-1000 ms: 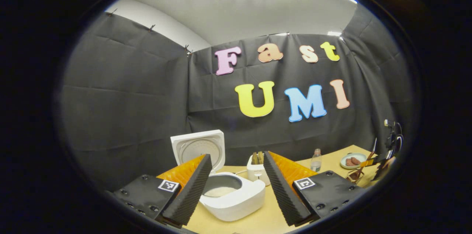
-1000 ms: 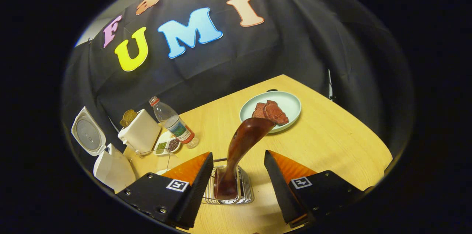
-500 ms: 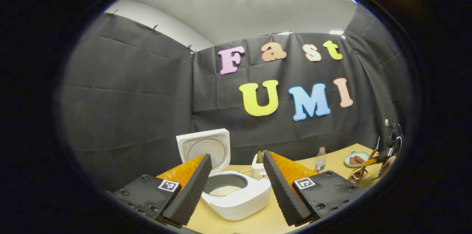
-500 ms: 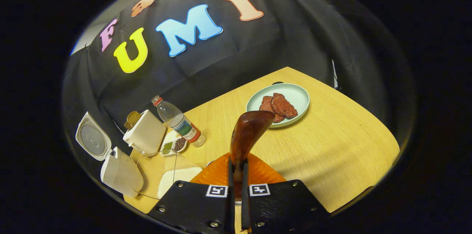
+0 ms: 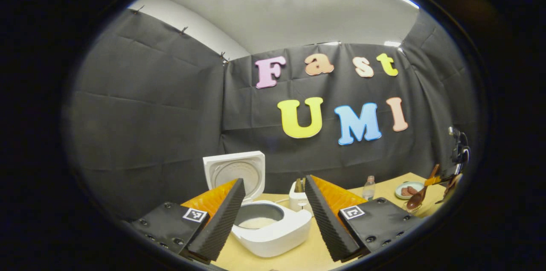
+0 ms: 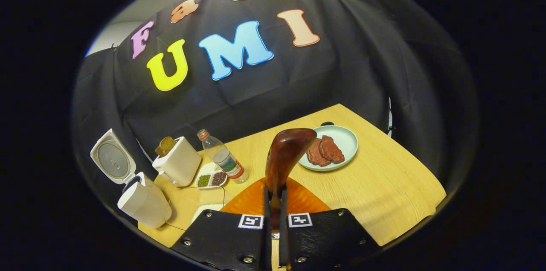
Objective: Close the left gripper, press the button to open the rice cooker; take a wooden spoon from the chopstick holder with the right hand, scoop a spoonful of rice and pour it into the rice cooker, then put the wooden spoon back into the chopstick holder.
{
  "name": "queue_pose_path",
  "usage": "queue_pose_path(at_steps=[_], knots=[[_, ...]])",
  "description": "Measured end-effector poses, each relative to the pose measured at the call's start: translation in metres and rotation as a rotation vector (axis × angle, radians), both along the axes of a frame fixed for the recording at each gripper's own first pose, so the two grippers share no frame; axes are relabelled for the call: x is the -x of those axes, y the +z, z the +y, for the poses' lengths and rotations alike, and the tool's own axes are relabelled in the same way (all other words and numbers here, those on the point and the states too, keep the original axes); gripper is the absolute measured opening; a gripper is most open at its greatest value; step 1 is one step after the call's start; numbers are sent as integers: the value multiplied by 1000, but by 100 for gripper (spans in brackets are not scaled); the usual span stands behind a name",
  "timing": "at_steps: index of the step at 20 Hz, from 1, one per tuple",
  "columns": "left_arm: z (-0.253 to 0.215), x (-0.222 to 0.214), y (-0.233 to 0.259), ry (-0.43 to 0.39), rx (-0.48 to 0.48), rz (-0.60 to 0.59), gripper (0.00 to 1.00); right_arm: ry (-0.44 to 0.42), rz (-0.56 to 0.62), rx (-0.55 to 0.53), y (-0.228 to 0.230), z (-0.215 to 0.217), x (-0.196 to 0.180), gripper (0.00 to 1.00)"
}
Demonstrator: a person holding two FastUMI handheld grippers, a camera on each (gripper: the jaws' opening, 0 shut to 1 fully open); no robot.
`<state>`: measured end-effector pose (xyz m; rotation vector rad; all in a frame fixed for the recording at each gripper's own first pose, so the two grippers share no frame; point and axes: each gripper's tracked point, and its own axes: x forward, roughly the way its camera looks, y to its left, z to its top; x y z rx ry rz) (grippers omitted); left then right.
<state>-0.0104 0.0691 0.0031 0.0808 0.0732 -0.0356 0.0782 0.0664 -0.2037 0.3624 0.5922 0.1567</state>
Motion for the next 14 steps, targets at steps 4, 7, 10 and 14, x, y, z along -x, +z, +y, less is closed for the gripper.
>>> queue_pose_path(at_steps=[4, 7, 10, 14], knots=[[3, 1, -5, -4, 19, 2, 96, 36, -60, -33, 36, 25, -2, 7], [10, 4, -8, 1, 20, 7, 96, 77, -106, -49, 53, 51, -5, 7], [20, 4, -4, 13, 23, -1, 96, 122, -123, -27, 52, 79, -7, 7], [35, 10, -2, 31, 20, -2, 96, 189, -117, 5, 36, 117, -3, 7]])
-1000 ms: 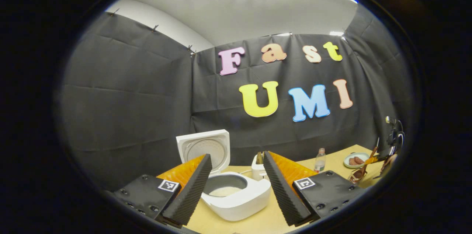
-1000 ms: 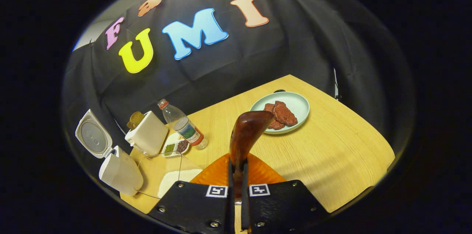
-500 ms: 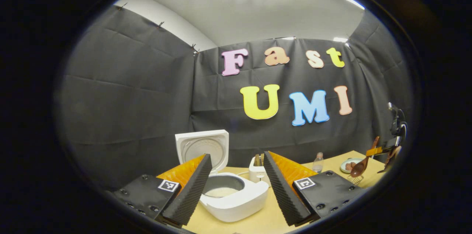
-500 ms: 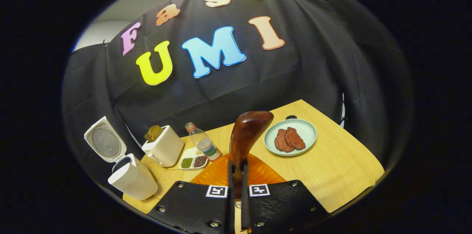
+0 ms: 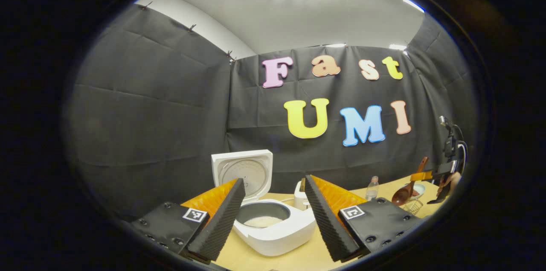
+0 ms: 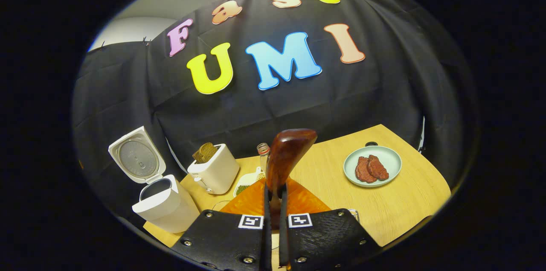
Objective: Close the left gripper, press the button to open the rice cooker; take a wooden spoon from the chopstick holder with the right hand, scoop a spoonful of rice and pour it into the rice cooker, then put the wooden spoon back into the chopstick holder.
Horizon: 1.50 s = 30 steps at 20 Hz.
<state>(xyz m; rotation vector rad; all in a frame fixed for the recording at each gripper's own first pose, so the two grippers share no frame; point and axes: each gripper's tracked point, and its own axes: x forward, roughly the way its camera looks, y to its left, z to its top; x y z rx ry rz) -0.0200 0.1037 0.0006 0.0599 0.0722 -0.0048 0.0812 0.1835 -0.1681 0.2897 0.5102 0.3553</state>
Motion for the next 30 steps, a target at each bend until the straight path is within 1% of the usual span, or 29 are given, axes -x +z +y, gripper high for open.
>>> queue_pose_path(at_steps=[3, 5, 10, 12, 15, 19, 25, 27, 30], knots=[[13, 7, -3, 18, -8, 12, 97, 43, 3, 55, -22, 22, 5, 7], [24, 10, -5, 37, -20, 22, 97, 63, -23, 90, -33, 33, 5, 7], [48, 19, -6, 79, -24, 38, 97, 91, -57, 237, -67, 48, -2, 7], [55, 20, -7, 93, -25, 44, 96, 112, -83, 313, -81, 56, -6, 7], [62, 22, -10, 101, -37, 55, 97, 147, -108, 398, -98, 66, -5, 7], [63, 19, -6, 101, -40, 51, 97, 188, -137, 437, -107, 86, 6, 7], [66, 21, -3, 98, -49, 43, 96, 242, -67, 322, -113, 119, 33, 7], [67, 24, -3, 99, -47, 41, 96, 234, -8, 236, -111, 122, 38, 7], [68, 25, -4, 104, -44, 43, 96, 175, 127, 62, -113, 119, 37, 7]])
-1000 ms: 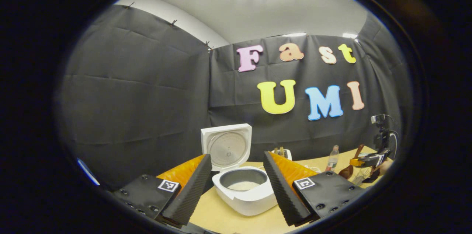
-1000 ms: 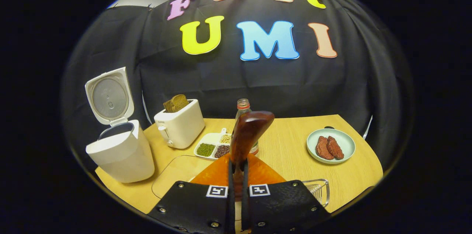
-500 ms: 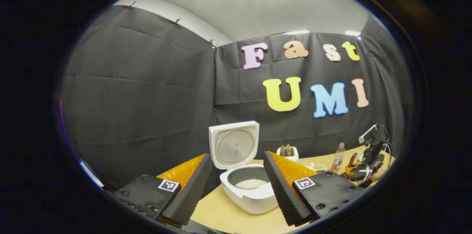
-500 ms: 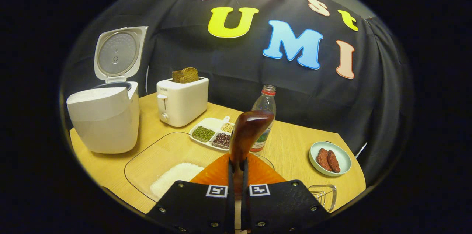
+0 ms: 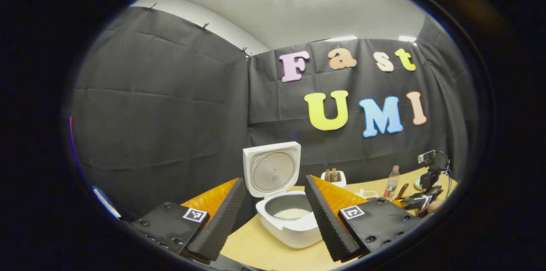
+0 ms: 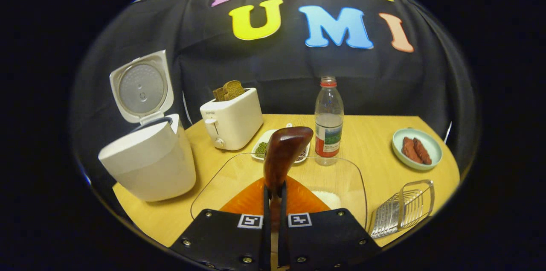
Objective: Close the left gripper, press the button to open the rice cooker; take a wooden spoon from the chopstick holder with the right hand, scoop a spoonful of rice and pour it into the rice cooker, then put the wooden spoon back into the chopstick holder.
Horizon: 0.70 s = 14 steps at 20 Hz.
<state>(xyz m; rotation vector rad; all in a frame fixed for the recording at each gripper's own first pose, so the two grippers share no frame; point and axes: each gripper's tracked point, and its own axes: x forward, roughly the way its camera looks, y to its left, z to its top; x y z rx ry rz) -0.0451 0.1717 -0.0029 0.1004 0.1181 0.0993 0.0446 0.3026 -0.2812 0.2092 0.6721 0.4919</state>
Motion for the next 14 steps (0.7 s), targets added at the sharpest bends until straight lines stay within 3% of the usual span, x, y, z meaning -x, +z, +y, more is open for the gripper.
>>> queue_pose_path(at_steps=[7, 14], knots=[[-9, -5, 2, -11, -10, 6, 97, -214, 327, -340, -18, -22, -11, 7], [-25, -11, 7, -39, -22, -4, 96, -301, 399, -554, 11, -38, -28, 7]])
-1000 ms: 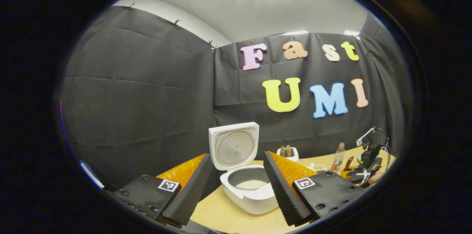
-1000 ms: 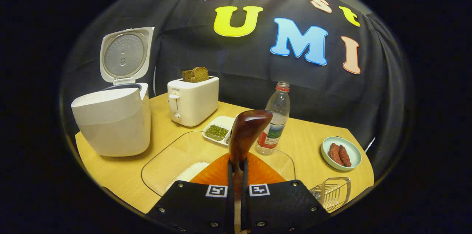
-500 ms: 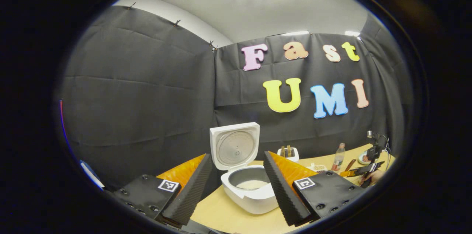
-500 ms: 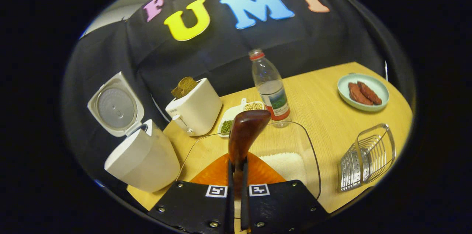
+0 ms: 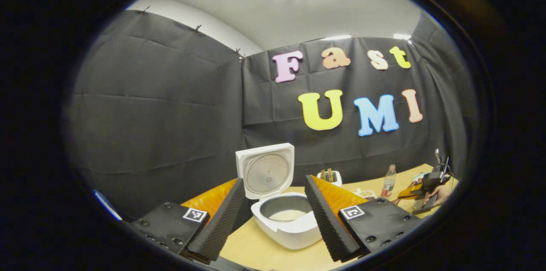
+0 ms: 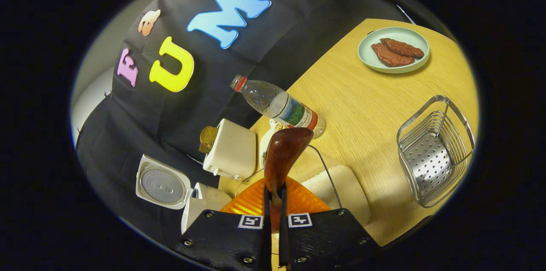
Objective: Close the left gripper, press the button to open the rice cooker; take a wooden spoon from the chopstick holder with the right hand, scoop a spoonful of rice and pour it into the rice cooker, then put the wooden spoon back into the chopstick holder.
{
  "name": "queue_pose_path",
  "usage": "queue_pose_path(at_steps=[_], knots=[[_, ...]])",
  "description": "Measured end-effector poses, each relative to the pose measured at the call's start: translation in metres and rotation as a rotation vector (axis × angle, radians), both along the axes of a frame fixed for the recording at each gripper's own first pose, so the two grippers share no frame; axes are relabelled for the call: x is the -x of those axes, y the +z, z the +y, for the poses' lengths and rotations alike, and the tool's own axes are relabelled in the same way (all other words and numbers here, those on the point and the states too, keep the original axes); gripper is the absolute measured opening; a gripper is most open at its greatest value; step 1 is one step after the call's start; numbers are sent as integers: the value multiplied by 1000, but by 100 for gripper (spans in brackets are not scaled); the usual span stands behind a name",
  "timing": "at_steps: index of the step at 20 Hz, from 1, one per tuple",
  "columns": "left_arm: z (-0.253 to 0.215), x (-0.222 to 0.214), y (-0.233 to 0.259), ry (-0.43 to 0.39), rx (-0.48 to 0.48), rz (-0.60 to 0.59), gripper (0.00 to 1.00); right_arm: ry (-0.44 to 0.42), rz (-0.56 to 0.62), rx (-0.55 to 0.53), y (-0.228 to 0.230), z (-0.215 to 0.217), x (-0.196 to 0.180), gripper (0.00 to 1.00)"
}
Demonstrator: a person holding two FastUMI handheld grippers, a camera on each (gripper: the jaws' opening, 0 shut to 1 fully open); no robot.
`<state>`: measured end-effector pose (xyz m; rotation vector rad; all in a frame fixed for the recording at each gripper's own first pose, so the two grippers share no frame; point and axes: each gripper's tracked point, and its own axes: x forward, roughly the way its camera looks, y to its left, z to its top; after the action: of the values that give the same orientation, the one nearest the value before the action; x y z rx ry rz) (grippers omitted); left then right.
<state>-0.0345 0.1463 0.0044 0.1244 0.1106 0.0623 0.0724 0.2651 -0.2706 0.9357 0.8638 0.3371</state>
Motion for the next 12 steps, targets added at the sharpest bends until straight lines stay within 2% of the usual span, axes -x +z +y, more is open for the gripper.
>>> queue_pose_path(at_steps=[6, 12], knots=[[-8, -5, -3, -14, 29, -6, 97, -47, 59, -247, 42, 12, -8, 7], [3, 0, -12, 2, 43, 0, 97, 5, 38, -309, 80, 47, -12, 7]])
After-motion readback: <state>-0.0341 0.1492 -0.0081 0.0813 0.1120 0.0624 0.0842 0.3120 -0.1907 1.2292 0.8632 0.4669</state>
